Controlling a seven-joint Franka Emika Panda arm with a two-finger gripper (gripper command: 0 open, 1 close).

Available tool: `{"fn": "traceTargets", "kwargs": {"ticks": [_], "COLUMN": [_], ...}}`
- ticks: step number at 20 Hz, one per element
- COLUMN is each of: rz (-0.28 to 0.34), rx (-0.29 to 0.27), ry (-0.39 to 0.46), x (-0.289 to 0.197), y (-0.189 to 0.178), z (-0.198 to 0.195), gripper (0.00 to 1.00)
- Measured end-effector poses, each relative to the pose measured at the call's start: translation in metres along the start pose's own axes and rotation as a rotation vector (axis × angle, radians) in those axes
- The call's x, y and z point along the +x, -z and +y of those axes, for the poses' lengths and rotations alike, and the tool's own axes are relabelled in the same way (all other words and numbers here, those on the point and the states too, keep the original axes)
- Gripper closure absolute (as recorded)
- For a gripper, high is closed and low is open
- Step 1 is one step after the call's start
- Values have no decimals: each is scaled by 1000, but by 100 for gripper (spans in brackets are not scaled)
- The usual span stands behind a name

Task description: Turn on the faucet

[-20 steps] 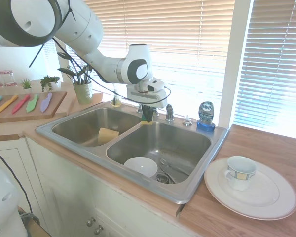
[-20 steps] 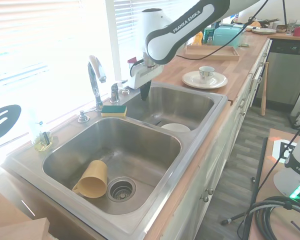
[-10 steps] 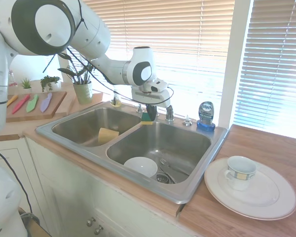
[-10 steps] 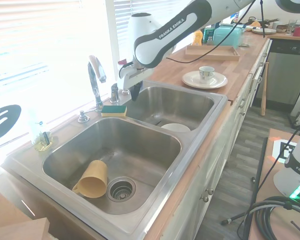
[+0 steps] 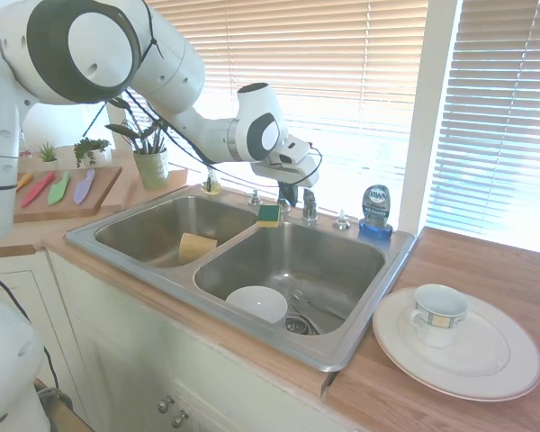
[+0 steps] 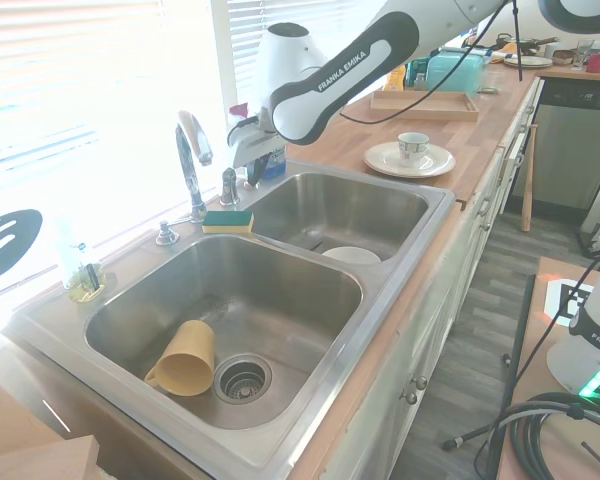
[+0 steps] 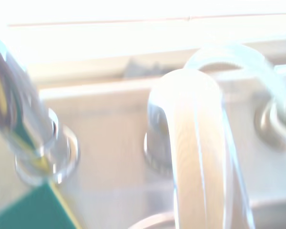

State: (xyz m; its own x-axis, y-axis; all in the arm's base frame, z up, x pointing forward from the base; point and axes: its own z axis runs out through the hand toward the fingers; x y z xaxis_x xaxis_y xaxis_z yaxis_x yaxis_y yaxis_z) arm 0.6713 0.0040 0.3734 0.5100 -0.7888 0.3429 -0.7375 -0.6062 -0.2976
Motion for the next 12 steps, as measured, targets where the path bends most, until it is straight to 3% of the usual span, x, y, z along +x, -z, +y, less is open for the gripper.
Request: {"fn": "traceTargets", "kwargs": {"ticks": [12], "rz": [80], "rx": [55], "ry": [-7], "x": [-3], "y": [19], "z": [-13], "gripper": [100]}}
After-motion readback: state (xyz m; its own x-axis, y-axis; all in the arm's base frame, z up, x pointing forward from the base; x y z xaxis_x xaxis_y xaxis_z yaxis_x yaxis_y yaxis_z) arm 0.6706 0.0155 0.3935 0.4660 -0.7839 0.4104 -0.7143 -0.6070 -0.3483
